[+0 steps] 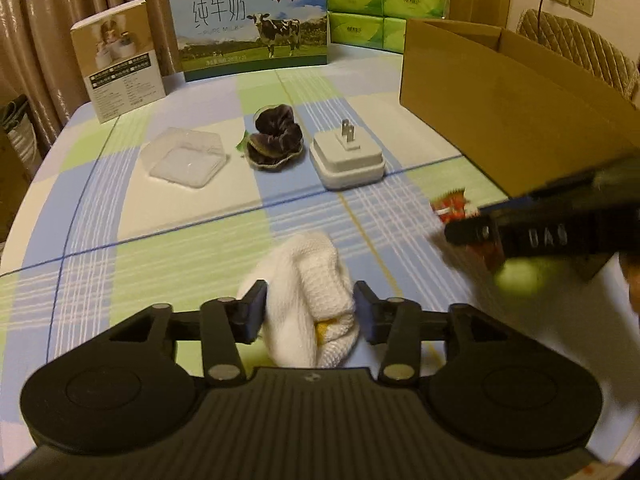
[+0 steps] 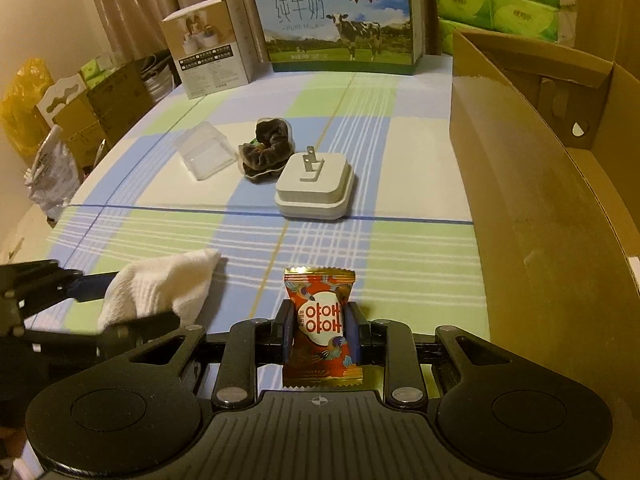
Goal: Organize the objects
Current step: 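Grasp the red candy with the right tool while the left tool grasps the white cloth, then carry the red candy and white cloth into the cardboard box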
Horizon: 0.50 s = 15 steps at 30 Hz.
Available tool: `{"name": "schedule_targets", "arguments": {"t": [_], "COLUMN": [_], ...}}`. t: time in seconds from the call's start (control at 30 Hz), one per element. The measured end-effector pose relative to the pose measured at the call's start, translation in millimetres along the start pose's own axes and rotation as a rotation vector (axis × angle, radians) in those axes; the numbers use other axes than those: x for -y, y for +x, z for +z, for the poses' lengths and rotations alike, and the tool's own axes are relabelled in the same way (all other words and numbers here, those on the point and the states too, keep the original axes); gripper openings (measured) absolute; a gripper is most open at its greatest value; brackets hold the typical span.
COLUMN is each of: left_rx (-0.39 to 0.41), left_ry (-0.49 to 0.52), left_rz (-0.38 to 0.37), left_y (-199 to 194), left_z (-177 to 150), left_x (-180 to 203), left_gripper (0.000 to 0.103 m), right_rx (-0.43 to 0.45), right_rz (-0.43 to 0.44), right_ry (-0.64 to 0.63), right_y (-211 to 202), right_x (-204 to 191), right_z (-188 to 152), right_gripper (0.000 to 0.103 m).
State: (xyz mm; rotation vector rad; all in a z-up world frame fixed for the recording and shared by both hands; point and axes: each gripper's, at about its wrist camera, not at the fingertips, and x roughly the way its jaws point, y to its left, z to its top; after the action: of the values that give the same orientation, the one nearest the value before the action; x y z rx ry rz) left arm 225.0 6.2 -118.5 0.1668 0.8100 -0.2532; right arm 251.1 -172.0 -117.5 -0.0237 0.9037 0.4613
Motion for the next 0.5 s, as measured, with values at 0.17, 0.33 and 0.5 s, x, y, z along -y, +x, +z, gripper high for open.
{"name": "schedule_targets", "arguments": {"t": [0.17,0.33,0.5], "left_rx": [0.040,-0.012,-0.032], "left_ry": [0.043,0.105,0.073], "left_rz": [0.030,0.047,0.057], "left_y": [4,25,28], "left_z": [0,-1,-2], "left_x": [7,14,7], "left_gripper": [0.068,0.066,0.044], "right_rx": [-0.004,-0.014,-0.010], "right_rz": [-0.009,-0.013,-0.002], "right_ry": [0.005,0.017,0.001], "right_y": [3,8,9], "right_x": [3,6,1], "right_z": [0,0,-1], "right_gripper": [0.023,0.023,0.023]}}
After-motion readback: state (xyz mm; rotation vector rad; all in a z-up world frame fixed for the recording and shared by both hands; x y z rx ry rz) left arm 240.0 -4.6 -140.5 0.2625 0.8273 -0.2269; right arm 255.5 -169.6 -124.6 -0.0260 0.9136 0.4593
